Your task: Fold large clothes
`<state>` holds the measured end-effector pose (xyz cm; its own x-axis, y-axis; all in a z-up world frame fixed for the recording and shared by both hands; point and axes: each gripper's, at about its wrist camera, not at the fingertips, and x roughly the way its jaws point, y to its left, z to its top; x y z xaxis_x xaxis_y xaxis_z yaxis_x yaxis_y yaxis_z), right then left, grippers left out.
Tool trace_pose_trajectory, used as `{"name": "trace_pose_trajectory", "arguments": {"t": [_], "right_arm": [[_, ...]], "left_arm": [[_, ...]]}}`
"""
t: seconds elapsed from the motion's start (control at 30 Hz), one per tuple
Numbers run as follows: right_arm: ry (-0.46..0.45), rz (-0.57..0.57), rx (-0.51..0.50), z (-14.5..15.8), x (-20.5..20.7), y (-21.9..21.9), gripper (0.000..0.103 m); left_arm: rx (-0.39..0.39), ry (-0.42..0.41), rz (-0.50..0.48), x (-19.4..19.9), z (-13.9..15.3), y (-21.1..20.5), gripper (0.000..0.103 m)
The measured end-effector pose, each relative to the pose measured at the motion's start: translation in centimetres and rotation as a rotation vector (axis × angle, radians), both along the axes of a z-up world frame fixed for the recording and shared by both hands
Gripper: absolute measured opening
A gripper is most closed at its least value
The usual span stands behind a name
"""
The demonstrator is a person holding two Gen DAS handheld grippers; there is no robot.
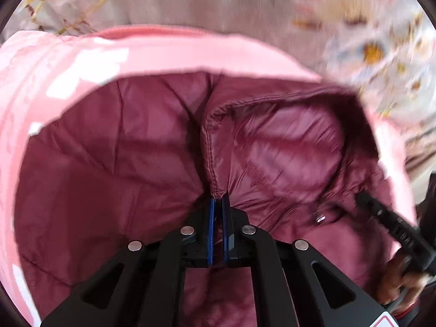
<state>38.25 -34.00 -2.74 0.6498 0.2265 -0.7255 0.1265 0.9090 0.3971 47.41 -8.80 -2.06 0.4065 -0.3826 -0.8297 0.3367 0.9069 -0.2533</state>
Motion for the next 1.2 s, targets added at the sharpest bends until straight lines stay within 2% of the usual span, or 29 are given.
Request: {"name": "trace_pose_trajectory", "arguments": {"t": [0.27, 0.37, 0.47, 0.5, 0.6, 0.67, 0.77, 0.83, 0.97, 1.03, 1.1, 1.2], "right_arm": [[-0.012, 0.003, -0.063, -1.1, -0.4, 0.5, 0.007], [0.0, 0.001, -0.067, -0.9, -0.3, 0.5, 0.009], [-0.022, -0.023, -0.067, 1.3, -1.3, 0.2, 0.014], [-0.052, -0.032, -0.064, 2.5, -1.6, -0.1, 0.014], [-0.126, -0.075, -0.108, 6.1, -1.1, -1.1, 0.014], [-0.151, -0.09, -0.125, 7.8, 0.7, -1.4, 0.014], [-0.192, -0.127, -0.083, 9.5, 4.2, -2.3, 0.014], [-0.196, -0.156, -0.087, 9.6, 6.8, -2.4, 0.014], [-0.13, -0.151, -0.094, 7.5, 10.3, -1.9, 0.014], [-0.076, -0.121, -0.099, 5.7, 11.3, -1.3, 0.014], [-0.052, -0.09, -0.108, 4.5, 10.9, -0.9, 0.014], [-0.026, -0.061, -0.144, 3.0, 9.7, -0.5, 0.014]], "left_arm": [[0.108, -0.133, -0.025, -1.3, -0.4, -1.7, 0.005], [0.173, -0.178, -0.013, -1.7, -0.2, -2.3, 0.013], [0.177, -0.22, -0.013, -2.6, 1.4, -1.6, 0.017], [0.156, -0.242, -0.008, -2.9, 2.6, -0.7, 0.021], [0.12, -0.318, 0.032, -2.5, 6.2, 0.6, 0.041], [0.106, -0.352, 0.065, -0.8, 8.5, 0.3, 0.043], [0.044, -0.323, 0.129, 3.1, 11.0, -0.6, 0.043], [0.007, -0.283, 0.138, 5.2, 11.4, -1.5, 0.043], [-0.004, -0.137, 0.154, 9.4, 8.3, -3.7, 0.042], [-0.008, -0.074, 0.151, 10.0, 6.5, -4.0, 0.042], [0.012, -0.057, 0.119, 9.2, 5.0, -4.1, 0.041], [0.117, -0.091, 0.078, 7.6, 3.3, -4.2, 0.041]]}}
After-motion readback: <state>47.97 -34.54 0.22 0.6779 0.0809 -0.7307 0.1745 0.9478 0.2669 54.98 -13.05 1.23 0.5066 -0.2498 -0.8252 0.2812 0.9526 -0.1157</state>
